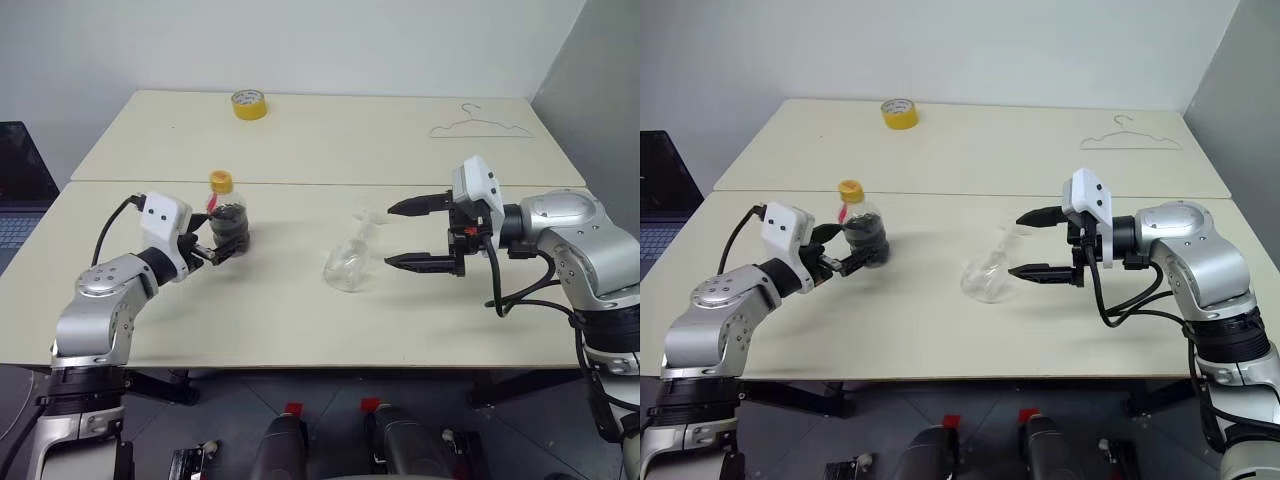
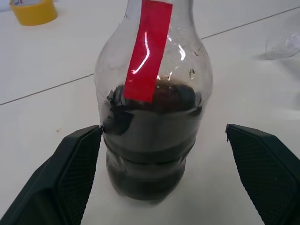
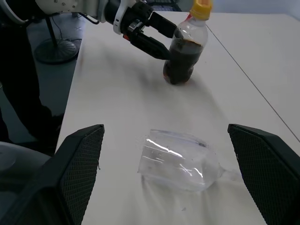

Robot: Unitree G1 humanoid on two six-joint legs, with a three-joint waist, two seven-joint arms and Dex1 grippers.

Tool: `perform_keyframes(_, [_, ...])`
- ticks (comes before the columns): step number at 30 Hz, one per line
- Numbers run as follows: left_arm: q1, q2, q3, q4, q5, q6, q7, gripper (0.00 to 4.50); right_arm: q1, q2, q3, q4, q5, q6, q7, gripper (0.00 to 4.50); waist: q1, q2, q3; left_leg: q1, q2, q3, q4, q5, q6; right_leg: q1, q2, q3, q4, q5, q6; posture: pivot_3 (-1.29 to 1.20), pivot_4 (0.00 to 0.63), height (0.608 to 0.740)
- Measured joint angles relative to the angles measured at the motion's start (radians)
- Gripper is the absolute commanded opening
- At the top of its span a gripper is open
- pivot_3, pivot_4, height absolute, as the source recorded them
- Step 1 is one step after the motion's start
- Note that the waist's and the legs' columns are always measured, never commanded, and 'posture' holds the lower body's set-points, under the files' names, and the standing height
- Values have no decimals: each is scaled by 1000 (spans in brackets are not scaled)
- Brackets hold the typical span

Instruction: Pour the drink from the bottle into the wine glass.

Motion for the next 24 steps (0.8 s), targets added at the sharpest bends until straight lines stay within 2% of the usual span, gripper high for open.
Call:
perform_keyframes(9, [8,1,2,5,19,-2,5,4466,0,-2,0,-1,0,0,-13,4500,0,0,0,0,0,0,0,0,0,0,0,0,0,0,0,0,150,740])
perform_keyframes(18, [21,-2,67,8,-6,25,27,4466,1,-5,0,-7,0,0,-20,4500,0,0,0,0,0,0,1,0,0,0,0,0,0,0,0,0,150,740])
perform_keyframes(24, [-20,-79,83,56,-49,39,44,4466,0,-6,0,-7,-1,1,-24,4500,1,0,0,0,0,-1,3,0,0,1,0,-1,0,1,1,0,150,740])
